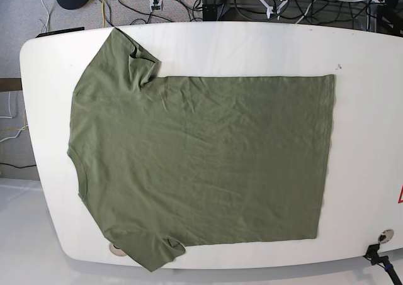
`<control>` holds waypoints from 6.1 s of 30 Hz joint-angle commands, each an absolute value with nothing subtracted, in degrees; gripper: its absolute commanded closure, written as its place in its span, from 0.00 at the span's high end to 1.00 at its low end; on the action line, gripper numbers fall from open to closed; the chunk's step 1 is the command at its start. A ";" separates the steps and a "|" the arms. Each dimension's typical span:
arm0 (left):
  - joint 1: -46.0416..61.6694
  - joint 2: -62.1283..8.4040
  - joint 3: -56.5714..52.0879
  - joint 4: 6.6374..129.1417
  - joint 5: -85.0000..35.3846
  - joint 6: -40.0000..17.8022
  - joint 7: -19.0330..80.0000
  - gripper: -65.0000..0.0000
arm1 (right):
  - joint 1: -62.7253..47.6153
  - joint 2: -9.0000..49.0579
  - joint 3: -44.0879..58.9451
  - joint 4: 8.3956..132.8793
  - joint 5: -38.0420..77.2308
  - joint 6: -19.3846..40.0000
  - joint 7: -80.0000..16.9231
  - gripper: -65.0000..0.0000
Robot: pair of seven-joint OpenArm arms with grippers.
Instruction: Fold the T-shirt properly
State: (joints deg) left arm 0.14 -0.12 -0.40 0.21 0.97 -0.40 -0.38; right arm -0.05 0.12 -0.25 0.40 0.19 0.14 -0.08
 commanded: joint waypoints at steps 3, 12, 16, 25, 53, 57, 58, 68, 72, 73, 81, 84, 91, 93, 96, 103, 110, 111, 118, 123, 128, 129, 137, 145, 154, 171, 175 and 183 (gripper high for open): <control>0.02 -0.24 -0.41 0.66 0.61 -0.33 -0.64 0.01 | -0.75 0.18 0.17 1.39 0.43 1.33 0.44 0.02; 0.16 -0.28 -0.61 0.84 0.14 -0.35 -1.20 0.01 | -1.16 0.15 -0.05 0.90 0.35 1.15 0.41 0.02; 0.12 -0.28 -0.42 1.08 0.35 -0.42 -1.88 0.01 | -0.99 0.18 -0.21 1.18 0.23 1.00 0.55 0.02; 1.45 -0.91 -0.72 1.65 0.17 -0.53 -3.74 0.02 | -1.88 0.34 0.02 1.37 0.39 0.96 0.81 0.02; 5.32 -2.07 -0.75 4.26 0.75 -0.48 -6.73 0.03 | -7.52 1.27 0.84 11.21 -0.04 1.89 1.71 0.03; 6.73 -2.07 -0.75 4.35 0.75 -0.57 -6.73 0.27 | -11.03 1.27 0.84 17.54 -0.04 1.63 1.36 0.03; 6.99 -2.07 -0.75 4.44 0.75 -0.57 -6.81 0.39 | -11.82 1.27 0.84 18.59 -0.04 1.63 1.36 0.05; 19.82 -2.15 -0.84 22.64 0.75 -0.57 -6.73 0.58 | -25.19 1.27 0.84 36.35 0.22 1.89 1.71 0.66; 25.98 -2.24 -0.84 30.81 0.75 -0.57 -6.73 0.58 | -32.22 1.27 0.75 46.29 0.31 1.89 1.71 0.65; 27.56 -2.95 -0.84 33.10 0.75 -0.57 -6.73 0.58 | -33.98 1.27 0.75 48.66 0.31 1.89 1.71 0.65; 41.45 -4.88 -1.01 52.97 0.48 -0.57 -6.73 0.57 | -47.87 1.45 0.75 67.65 -0.04 1.89 1.36 0.65; 47.34 -5.41 -1.01 61.32 0.40 -0.57 -6.73 0.57 | -52.97 1.45 0.66 74.68 -0.04 1.89 1.36 0.65; 58.42 -7.78 -1.19 79.08 0.40 -0.57 -6.73 0.57 | -63.52 1.45 0.66 90.07 0.40 1.89 1.36 0.65; 61.14 -8.66 -1.19 83.91 0.40 -0.57 -6.64 0.57 | -66.95 1.45 0.66 94.99 0.40 1.89 1.36 0.65; 64.92 -11.12 -2.95 90.51 0.40 -0.57 -6.64 0.57 | -71.34 1.45 0.66 102.29 0.40 1.71 1.36 0.65; 66.07 -11.12 -11.82 102.37 -0.40 -0.57 -6.73 0.57 | -75.00 1.45 1.10 114.51 0.40 1.54 1.63 0.65; 59.38 -13.85 -14.11 108.88 -15.60 -0.57 -6.55 0.57 | -66.42 1.45 1.19 115.30 0.40 1.45 1.89 0.65; 57.98 -14.02 -14.11 108.88 -17.01 -0.57 -6.46 0.57 | -64.75 1.45 1.19 115.30 0.40 1.36 1.89 0.65; 48.84 -14.11 -14.29 108.97 -24.04 -0.57 -1.01 0.57 | -54.81 0.40 5.23 115.74 2.51 1.71 1.80 0.65; 44.18 -14.11 -16.13 108.97 -29.76 -1.10 6.02 0.57 | -50.68 1.45 11.82 115.56 18.33 3.74 0.57 0.65; 39.34 -14.11 -23.16 108.88 -37.85 -9.98 17.45 0.57 | -48.84 6.46 17.36 115.30 38.20 7.96 -7.52 0.65; 37.49 -14.11 -24.40 108.79 -38.64 -10.95 20.18 0.57 | -48.48 7.08 18.42 115.21 41.89 8.66 -8.75 0.65; 26.86 -14.02 -32.48 108.09 -39.25 -17.10 38.11 0.57 | -45.58 10.15 25.01 111.25 62.02 10.86 -19.91 0.65; 23.87 -14.02 -32.84 107.12 -38.99 -17.10 41.63 0.57 | -43.12 9.89 26.51 103.25 66.68 12.35 -25.54 0.65; 23.87 -14.02 -31.87 107.03 -38.99 -17.10 41.63 0.57 | -43.12 9.71 26.07 99.30 66.59 12.44 -25.63 0.65; 23.87 -14.02 -31.96 107.03 -38.90 -17.10 41.63 0.57 | -41.89 9.71 20.79 99.30 66.59 12.26 -25.71 0.63; 23.87 -14.02 -31.96 107.03 -38.90 -17.10 41.63 0.57 | -41.36 9.80 20.70 98.86 66.77 12.26 -25.71 0.25; 23.87 -14.02 -31.87 105.54 -38.90 -17.10 42.77 0.58 | -38.81 9.80 20.88 96.92 66.59 12.35 -32.22 0.00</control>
State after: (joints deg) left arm 23.94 -13.26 -31.55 106.02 -38.44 -16.80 42.68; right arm -37.89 9.37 20.56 96.20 66.06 11.81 -32.21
